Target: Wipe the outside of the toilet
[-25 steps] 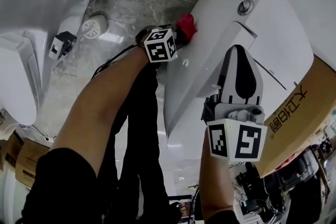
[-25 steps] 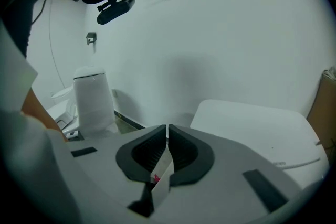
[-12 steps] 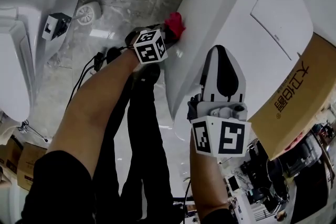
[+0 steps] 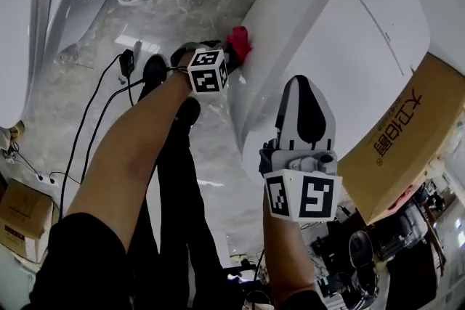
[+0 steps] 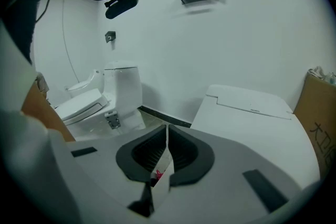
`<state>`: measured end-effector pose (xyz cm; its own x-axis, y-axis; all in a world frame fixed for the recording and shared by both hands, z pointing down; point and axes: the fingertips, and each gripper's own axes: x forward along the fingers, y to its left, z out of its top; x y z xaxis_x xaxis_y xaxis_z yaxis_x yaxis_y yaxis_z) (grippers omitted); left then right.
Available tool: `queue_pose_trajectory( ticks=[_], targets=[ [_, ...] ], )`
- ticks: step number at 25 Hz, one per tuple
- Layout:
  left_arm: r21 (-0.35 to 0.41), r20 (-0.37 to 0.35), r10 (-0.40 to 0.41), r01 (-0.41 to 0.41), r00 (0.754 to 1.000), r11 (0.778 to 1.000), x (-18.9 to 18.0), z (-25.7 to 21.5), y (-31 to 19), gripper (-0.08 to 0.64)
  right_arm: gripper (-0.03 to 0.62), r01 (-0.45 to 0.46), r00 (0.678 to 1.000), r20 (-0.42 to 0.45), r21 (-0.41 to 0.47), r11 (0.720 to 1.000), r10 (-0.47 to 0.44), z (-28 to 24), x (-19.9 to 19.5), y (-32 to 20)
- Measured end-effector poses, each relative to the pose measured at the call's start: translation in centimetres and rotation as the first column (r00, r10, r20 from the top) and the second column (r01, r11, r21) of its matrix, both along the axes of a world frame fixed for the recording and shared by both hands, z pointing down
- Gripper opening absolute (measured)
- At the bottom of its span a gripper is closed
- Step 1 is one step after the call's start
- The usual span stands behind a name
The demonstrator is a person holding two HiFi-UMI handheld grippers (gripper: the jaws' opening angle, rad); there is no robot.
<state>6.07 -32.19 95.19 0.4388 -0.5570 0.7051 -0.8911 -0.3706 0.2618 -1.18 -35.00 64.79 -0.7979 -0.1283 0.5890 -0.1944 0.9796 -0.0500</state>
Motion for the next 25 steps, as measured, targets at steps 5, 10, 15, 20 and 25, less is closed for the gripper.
queue_pose_trajectory(
  ticks=[5, 10, 15, 20, 25],
  targets=[
    [-0.048, -0.086, 0.011, -0.016, 0.996, 0.999, 6.6, 0.5, 4.5, 0.066, 0.038, 0.031, 0.999, -0.031, -0.012, 0.999, -0.032, 0.4, 2.6, 1.9],
    [-0.102, -0.214, -0.013, -0.009, 0.977, 0.995, 12.8, -0.2, 7.9, 0.066, 0.037, -0.005, 1.000, -0.029, -0.043, 0.999, 0.003, 0.4, 2.4, 2.6],
    [-0.131, -0.352, 0.040, -0.091, 0.935, 0.987, 16.1, -2.1, 11.4, 0.067, 0.038, -0.007, 1.000, -0.010, -0.041, 0.999, 0.006, -1.0, -0.1, 2.8],
    [-0.197, -0.316, -0.183, 0.124, 0.931, 0.973, 8.0, -2.5, 12.5, 0.067, 0.038, -0.009, 1.000, 0.009, -0.014, 1.000, 0.009, -3.2, -3.1, 1.7],
    [-0.104, -0.221, -0.281, 0.263, 0.934, 0.959, -5.8, -3.9, 7.3, 0.067, 0.038, -0.026, 0.998, 0.051, 0.056, 0.998, 0.024, -5.1, -6.8, -0.8]
  ],
)
